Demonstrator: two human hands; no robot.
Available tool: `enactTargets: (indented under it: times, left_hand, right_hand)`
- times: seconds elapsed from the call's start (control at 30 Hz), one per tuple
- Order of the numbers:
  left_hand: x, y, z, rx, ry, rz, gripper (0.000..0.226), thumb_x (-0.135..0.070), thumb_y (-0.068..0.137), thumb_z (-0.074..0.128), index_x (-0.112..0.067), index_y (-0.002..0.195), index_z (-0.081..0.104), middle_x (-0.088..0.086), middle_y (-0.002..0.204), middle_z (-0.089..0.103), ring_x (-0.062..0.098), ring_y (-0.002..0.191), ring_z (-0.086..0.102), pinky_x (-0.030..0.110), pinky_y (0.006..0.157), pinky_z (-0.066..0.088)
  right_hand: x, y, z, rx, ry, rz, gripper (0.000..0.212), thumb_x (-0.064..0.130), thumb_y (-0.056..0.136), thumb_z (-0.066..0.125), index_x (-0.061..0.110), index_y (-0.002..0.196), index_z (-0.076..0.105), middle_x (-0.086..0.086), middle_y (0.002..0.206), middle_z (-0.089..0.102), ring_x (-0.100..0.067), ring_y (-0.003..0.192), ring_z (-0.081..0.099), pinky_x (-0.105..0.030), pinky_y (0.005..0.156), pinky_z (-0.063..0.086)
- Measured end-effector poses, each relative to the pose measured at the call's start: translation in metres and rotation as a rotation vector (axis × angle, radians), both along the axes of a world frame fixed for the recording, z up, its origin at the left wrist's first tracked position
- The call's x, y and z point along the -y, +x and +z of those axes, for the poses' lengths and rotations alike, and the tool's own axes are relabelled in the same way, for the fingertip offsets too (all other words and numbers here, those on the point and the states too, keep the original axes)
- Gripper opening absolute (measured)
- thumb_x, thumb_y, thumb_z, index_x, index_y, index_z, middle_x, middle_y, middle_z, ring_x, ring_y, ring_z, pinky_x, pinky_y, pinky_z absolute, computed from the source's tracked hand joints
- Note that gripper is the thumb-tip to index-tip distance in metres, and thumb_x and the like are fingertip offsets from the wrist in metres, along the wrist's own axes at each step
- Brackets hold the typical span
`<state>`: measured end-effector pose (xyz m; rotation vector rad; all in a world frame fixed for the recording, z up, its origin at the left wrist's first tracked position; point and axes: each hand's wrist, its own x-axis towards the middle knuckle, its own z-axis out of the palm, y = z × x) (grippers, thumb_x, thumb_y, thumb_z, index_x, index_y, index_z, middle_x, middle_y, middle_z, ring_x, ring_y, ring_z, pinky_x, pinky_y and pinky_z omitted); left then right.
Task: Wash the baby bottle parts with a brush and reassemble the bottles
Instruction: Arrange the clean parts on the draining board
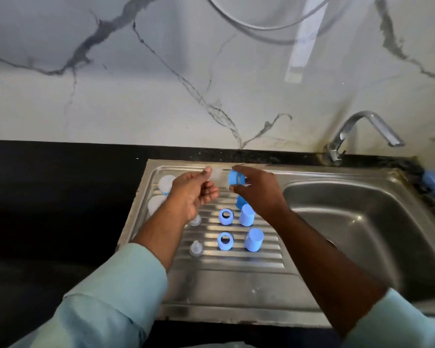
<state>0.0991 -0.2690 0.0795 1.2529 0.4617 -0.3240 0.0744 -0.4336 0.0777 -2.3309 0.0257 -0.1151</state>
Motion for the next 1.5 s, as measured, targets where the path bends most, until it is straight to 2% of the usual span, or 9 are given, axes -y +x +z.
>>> enactTargets:
  times: [0.1, 0.27, 0.4, 0.57, 0.77, 1.0, 1.17, 1.33, 1.5]
  left_hand:
    - [0.000, -0.016, 0.003, 0.044, -0.033, 0.074, 0.015, -0.018, 0.092, 0.067, -0.005, 0.092, 0.059, 0.010, 0.073, 0.061, 0.019, 0.059, 0.062, 0.032, 0.060, 0.061]
    - [-0.007, -0.036, 0.006, 0.296, 0.249, -0.016, 0.017, -0.011, 0.090, 0.069, 0.002, 0.087, 0.058, 0.013, 0.072, 0.063, 0.024, 0.062, 0.064, 0.037, 0.063, 0.060]
    - [-0.015, -0.042, 0.013, 0.435, 0.304, -0.020, 0.013, -0.001, 0.083, 0.074, 0.006, 0.086, 0.064, 0.022, 0.077, 0.069, 0.026, 0.066, 0.068, 0.037, 0.067, 0.061]
    - [-0.026, -0.048, 0.004, 0.593, 0.431, 0.018, 0.009, 0.004, 0.080, 0.074, -0.004, 0.082, 0.072, 0.006, 0.074, 0.072, 0.021, 0.071, 0.071, 0.034, 0.070, 0.060]
    - [-0.026, -0.058, 0.007, 0.572, 0.333, -0.077, 0.009, 0.001, 0.084, 0.071, -0.007, 0.088, 0.075, 0.005, 0.082, 0.075, 0.021, 0.081, 0.073, 0.032, 0.078, 0.060]
    - [-0.034, -0.070, 0.014, 0.644, 0.582, -0.302, 0.009, -0.009, 0.092, 0.065, -0.010, 0.093, 0.074, 0.000, 0.088, 0.073, 0.014, 0.085, 0.068, 0.020, 0.077, 0.053]
    - [-0.029, -0.078, 0.014, 0.441, 0.258, -0.109, 0.029, -0.011, 0.075, 0.082, -0.011, 0.100, 0.068, 0.012, 0.084, 0.067, 0.026, 0.074, 0.069, 0.042, 0.065, 0.059]
    - [-0.031, -0.080, 0.017, 0.136, 0.009, -0.230, 0.048, -0.023, 0.071, 0.080, -0.006, 0.114, 0.066, 0.023, 0.101, 0.070, 0.036, 0.083, 0.064, 0.026, 0.051, 0.052]
    - [-0.023, -0.079, 0.009, 0.396, 0.344, -0.083, 0.034, -0.011, 0.071, 0.087, -0.010, 0.102, 0.072, 0.010, 0.088, 0.070, 0.023, 0.070, 0.070, 0.033, 0.056, 0.056]
  right_hand:
    - [-0.007, -0.013, 0.005, 0.032, 0.216, -0.001, 0.047, 0.020, 0.076, 0.078, 0.030, 0.120, 0.064, 0.007, 0.101, 0.069, -0.010, 0.091, 0.065, -0.013, 0.077, 0.046]
    - [-0.015, -0.021, 0.009, 0.068, 0.432, 0.026, 0.048, 0.013, 0.075, 0.080, 0.028, 0.117, 0.065, 0.003, 0.096, 0.071, -0.004, 0.081, 0.067, -0.008, 0.069, 0.048]
    - [-0.022, -0.027, 0.006, 0.027, 0.507, 0.104, 0.049, 0.004, 0.073, 0.079, 0.025, 0.115, 0.066, 0.001, 0.090, 0.072, -0.002, 0.075, 0.067, -0.015, 0.071, 0.051]
    - [-0.030, -0.034, -0.003, 0.039, 0.622, 0.162, 0.050, -0.003, 0.072, 0.078, 0.022, 0.113, 0.066, -0.002, 0.102, 0.071, -0.010, 0.089, 0.069, -0.024, 0.077, 0.056]
    - [-0.037, -0.040, -0.007, 0.060, 0.839, 0.150, 0.051, -0.010, 0.070, 0.075, 0.021, 0.109, 0.067, 0.002, 0.109, 0.069, -0.018, 0.096, 0.069, -0.028, 0.083, 0.055]
    - [-0.028, -0.050, -0.009, -0.049, 0.906, 0.281, 0.054, -0.013, 0.070, 0.072, 0.025, 0.108, 0.070, 0.003, 0.102, 0.073, -0.016, 0.096, 0.067, -0.024, 0.077, 0.053]
    - [-0.024, -0.052, -0.012, -0.099, 1.063, 0.402, 0.049, -0.009, 0.069, 0.071, 0.023, 0.106, 0.073, -0.004, 0.111, 0.069, -0.024, 0.102, 0.065, -0.032, 0.083, 0.053]
    - [-0.024, -0.058, -0.006, -0.120, 1.007, 0.492, 0.052, -0.010, 0.073, 0.068, 0.019, 0.117, 0.068, -0.005, 0.117, 0.068, -0.024, 0.108, 0.064, -0.030, 0.083, 0.053]
    - [-0.022, -0.058, -0.001, -0.140, 0.915, 0.415, 0.029, 0.008, 0.087, 0.062, 0.020, 0.113, 0.069, -0.004, 0.113, 0.070, -0.022, 0.106, 0.065, -0.032, 0.085, 0.053]
